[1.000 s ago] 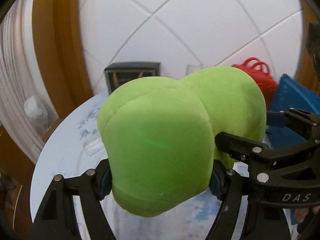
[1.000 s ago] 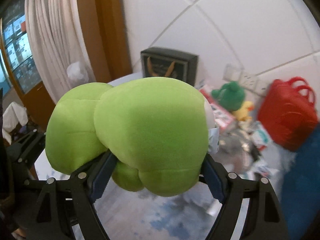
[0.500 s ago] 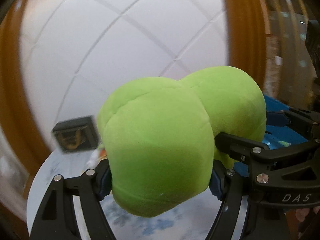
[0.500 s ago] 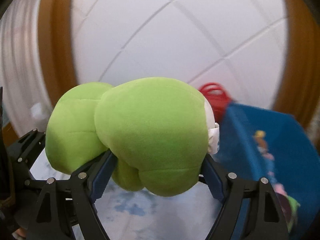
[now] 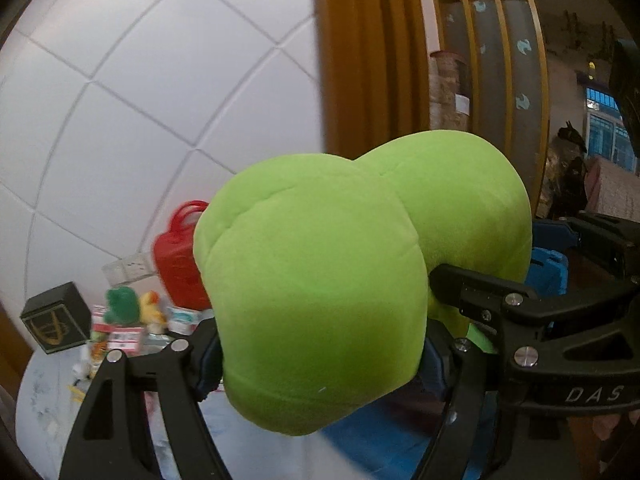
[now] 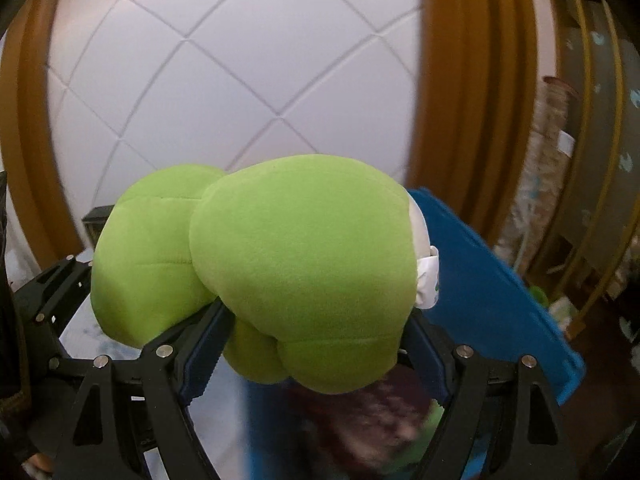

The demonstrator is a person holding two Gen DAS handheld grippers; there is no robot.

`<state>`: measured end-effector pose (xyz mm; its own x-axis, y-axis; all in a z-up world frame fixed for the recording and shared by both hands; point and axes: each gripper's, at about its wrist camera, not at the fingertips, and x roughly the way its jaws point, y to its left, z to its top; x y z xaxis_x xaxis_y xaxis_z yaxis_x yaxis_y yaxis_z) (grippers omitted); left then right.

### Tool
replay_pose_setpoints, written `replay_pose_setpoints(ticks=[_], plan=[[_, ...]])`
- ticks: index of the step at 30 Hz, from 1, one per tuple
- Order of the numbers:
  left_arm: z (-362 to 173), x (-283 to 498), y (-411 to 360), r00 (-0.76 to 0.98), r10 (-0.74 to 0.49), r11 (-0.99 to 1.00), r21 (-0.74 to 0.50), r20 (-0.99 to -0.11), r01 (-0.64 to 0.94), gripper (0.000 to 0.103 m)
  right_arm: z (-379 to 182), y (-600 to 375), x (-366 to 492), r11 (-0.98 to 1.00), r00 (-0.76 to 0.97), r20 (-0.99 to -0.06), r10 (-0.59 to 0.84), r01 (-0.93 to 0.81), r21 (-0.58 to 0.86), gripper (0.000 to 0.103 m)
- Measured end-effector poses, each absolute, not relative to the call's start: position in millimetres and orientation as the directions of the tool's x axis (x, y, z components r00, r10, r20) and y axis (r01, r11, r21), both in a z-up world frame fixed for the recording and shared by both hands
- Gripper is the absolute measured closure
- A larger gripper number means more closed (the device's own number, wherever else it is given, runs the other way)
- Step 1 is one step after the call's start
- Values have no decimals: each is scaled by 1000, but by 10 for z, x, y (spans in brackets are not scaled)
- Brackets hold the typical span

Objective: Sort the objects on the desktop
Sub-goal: 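Lift the green plush with both tools and carry it over the crate, then lower the plush into the crate and open both tools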

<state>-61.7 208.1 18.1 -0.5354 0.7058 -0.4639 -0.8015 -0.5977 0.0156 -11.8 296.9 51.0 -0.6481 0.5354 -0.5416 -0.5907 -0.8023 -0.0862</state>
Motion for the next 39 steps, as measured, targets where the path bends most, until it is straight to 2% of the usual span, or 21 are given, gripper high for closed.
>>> replay_pose_setpoints(ticks=[8,14,20,22,26,29,33,39], plan=[[-22,13,3207,-510,622,-642,-14,-595,-767,24,342,3953,709,-843,-637,-625,452,-534,-66,20],[-271,197,3639,-461,565,-675,-61,-684,-735,20,140,4418,1017,-866,-620,-672,404,-495,-63,18],[-688,331,3896,-328,481,-675,-104,-813,-730,19,-357,4862,1095,-869,-526,-765,373,-486,-90,17],[-718,414,3931,-358,462,-680,-65,-811,-731,19,-467,4918,1109,-872,-516,-773,370,-480,-97,17],[-672,562,3929,-424,449,-695,-9,-787,-719,19,-495,4940,1179,-880,-539,-763,356,-468,-81,5],[-595,533,3884,-466,443,-712,16,-766,-702,18,-430,4923,1222,-880,-559,-743,369,-468,-84,0],[-532,520,3745,-515,446,-735,29,-732,-677,18,-323,4854,1251,-864,-567,-705,426,-486,-131,0],[-314,595,3356,-647,430,-802,63,-630,-594,18,-186,4658,1324,-843,-601,-632,489,-511,-166,0]])
